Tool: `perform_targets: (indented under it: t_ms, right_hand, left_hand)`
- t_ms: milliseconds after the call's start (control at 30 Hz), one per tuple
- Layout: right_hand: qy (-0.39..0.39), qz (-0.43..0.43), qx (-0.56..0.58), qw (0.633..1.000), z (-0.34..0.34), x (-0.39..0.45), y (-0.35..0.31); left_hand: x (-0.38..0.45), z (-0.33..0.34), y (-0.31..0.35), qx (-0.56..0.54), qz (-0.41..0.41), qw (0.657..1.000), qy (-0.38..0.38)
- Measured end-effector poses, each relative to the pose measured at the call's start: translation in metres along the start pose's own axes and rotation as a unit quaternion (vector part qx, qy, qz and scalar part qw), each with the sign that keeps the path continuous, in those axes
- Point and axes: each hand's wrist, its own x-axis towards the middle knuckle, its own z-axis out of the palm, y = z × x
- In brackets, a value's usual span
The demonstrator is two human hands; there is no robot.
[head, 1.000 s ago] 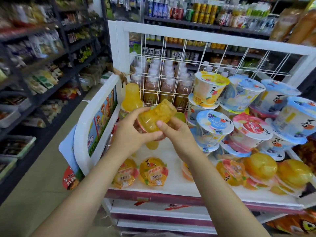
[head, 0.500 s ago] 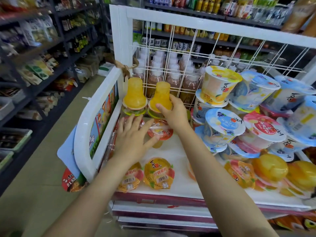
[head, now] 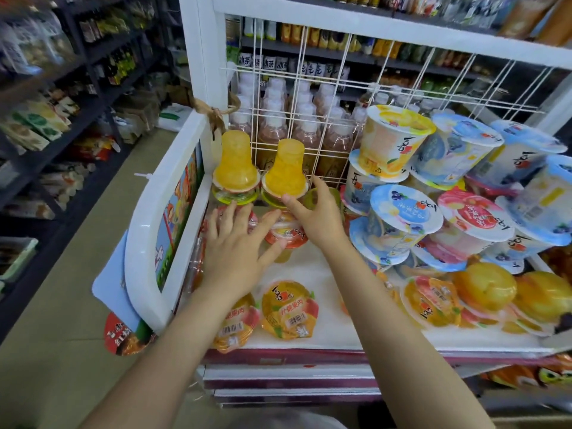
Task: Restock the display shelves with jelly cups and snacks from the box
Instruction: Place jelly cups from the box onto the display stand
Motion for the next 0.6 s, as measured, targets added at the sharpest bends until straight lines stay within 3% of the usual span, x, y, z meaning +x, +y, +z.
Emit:
perform_targets:
  t_ms: [167, 300, 600]
  right_hand:
    - [0.047, 0.067, 0.02, 0.996, -0.008, -0.025, 0.016]
    - [-0.002, 0.146, 0.098, 0.985, -0.013, -0.021, 0.014]
    - [-0.081, 0.191, 0.067, 0.976, -0.007, -0.02, 0.013]
  left_hand:
    - [0.0, 0.001, -0.001, 0.001, 0.004, 1.0, 0.004]
    - [0.0, 0.0, 0.0, -0.004, 0.004, 1.0, 0.003]
    - [0.0, 0.004, -0.002, 0.001, 0.011, 1.0, 0.013]
